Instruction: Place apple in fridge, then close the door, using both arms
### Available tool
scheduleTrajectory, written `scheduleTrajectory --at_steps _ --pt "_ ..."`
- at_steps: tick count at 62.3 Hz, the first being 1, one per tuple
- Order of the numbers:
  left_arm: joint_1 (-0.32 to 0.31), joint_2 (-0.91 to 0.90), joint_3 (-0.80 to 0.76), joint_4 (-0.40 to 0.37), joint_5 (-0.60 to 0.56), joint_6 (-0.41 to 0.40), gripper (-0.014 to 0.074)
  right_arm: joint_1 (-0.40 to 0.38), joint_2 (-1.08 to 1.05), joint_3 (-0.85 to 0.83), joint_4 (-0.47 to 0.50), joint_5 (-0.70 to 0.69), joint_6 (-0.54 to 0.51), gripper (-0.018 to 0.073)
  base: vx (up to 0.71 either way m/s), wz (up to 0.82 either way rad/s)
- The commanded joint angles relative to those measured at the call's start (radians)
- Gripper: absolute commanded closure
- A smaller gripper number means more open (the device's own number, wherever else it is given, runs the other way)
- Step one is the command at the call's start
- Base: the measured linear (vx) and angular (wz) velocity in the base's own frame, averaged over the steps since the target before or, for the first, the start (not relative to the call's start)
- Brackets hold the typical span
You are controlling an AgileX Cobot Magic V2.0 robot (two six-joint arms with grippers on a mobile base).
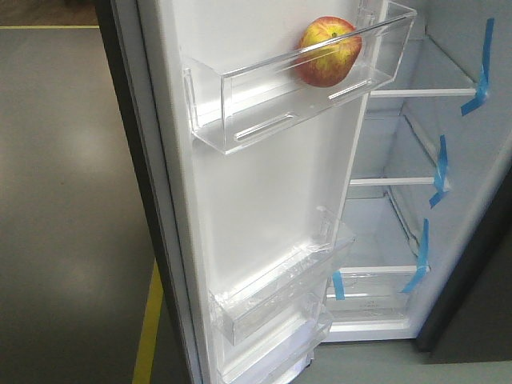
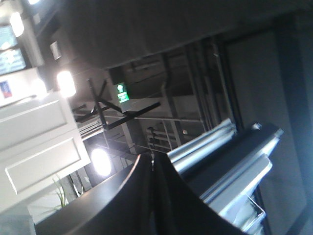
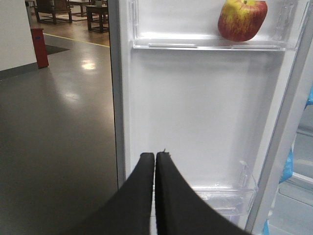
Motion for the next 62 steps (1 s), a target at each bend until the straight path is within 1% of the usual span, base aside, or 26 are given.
scheduleTrajectory --at_steps 1,7,12,23,27,30,40,48,56,62 --pt "-0.004 0.125 -0.156 0.148 0.020 -0.009 0.0603 -0.003 0.019 -0.018 0.033 -0.078 -0.004 0.0564 0.00 0.00" --pt "-0.004 0.236 -0.271 0.223 0.055 -0.007 0.0603 -0.003 0.019 -0.018 0.030 -0.076 -0.006 0.0564 0.00 0.00" --pt "-0.004 0.347 -0.341 0.255 0.046 -0.008 0.0603 -0.003 0.019 -0.018 0.030 -0.072 -0.006 0.0564 0.00 0.00" --pt "-0.004 0.583 -0.477 0.254 0.026 -0.009 0.0603 -0.003 0.019 -0.018 0.007 -0.075 -0.006 0.0564 0.00 0.00" --pt "-0.014 0.666 -0.524 0.253 0.027 -0.009 0.0603 -0.003 0.019 -0.018 -0.011 -0.076 -0.006 0.0564 0.00 0.00" --pt "-0.029 0.716 -0.560 0.255 0.030 -0.009 0.0603 -0.003 0.019 -0.018 -0.024 -0.080 -0.006 0.0564 0.00 0.00" --pt "-0.114 0.926 -0.682 0.258 0.029 -0.007 0.0603 -0.003 0.019 -0.018 -0.058 -0.124 -0.005 0.0564 0.00 0.00" --pt "-0.167 1.077 -0.792 0.285 0.039 -0.007 0.0603 -0.003 0.019 -0.018 -0.067 -0.150 -0.005 0.0564 0.00 0.00" --pt "-0.222 1.200 -0.891 0.318 0.056 -0.007 0.0603 -0.003 0.019 -0.018 -0.090 -0.165 -0.007 0.0564 0.00 0.00" --pt "-0.258 1.268 -0.950 0.324 0.054 -0.009 0.0603 -0.003 0.019 -0.018 -0.108 -0.193 -0.006 0.0564 0.00 0.00"
